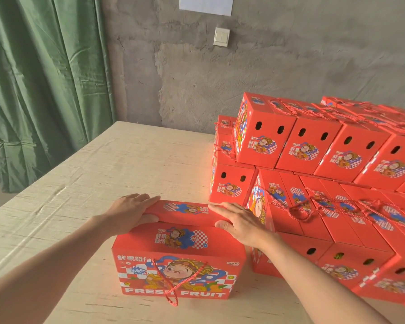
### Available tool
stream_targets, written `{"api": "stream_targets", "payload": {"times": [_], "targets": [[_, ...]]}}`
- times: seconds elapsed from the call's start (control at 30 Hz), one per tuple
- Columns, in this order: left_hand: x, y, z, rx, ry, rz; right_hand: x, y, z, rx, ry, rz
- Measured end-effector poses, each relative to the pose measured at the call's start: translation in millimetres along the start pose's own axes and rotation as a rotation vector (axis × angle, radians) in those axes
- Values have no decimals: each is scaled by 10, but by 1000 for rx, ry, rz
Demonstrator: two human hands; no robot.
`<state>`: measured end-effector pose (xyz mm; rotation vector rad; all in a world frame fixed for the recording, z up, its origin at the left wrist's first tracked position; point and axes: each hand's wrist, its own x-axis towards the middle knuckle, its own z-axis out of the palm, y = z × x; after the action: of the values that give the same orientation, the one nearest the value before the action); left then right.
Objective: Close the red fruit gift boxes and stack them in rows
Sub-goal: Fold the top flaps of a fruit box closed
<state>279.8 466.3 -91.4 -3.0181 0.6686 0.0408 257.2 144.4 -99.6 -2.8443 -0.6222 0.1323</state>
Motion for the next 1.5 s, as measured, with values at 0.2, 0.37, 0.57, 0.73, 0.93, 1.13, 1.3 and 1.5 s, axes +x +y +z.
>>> {"api": "stream_targets", "payload": {"times": [0.2,0.37,0.57,0.73,0.93,1.13,1.3,1.5], "targets": [[26,-47,-31,-15,-52,45,-2,-21,-11,-13,-12,15],[169,218,-56,82,-94,-101,-16,-39,-20,-3,-9,22],[251,300,33,-53,15,-91,-39,-77,-73,-21,-6,15],[248,302,10,-9,-39,-59,53,-199,-169,-209,-135,45],[235,311,-1,8,-50,-44,18,-258,-155,-116,-143,36],[212,345,-28,52,-88,-75,12,-257,-111,-108,-119,26],[203,369,-40,34,-115,-89,135,-345,-136,-203,-185,61],[202,365,-39,36,-105,-72,172,-484,17,-173,-55,21]]}}
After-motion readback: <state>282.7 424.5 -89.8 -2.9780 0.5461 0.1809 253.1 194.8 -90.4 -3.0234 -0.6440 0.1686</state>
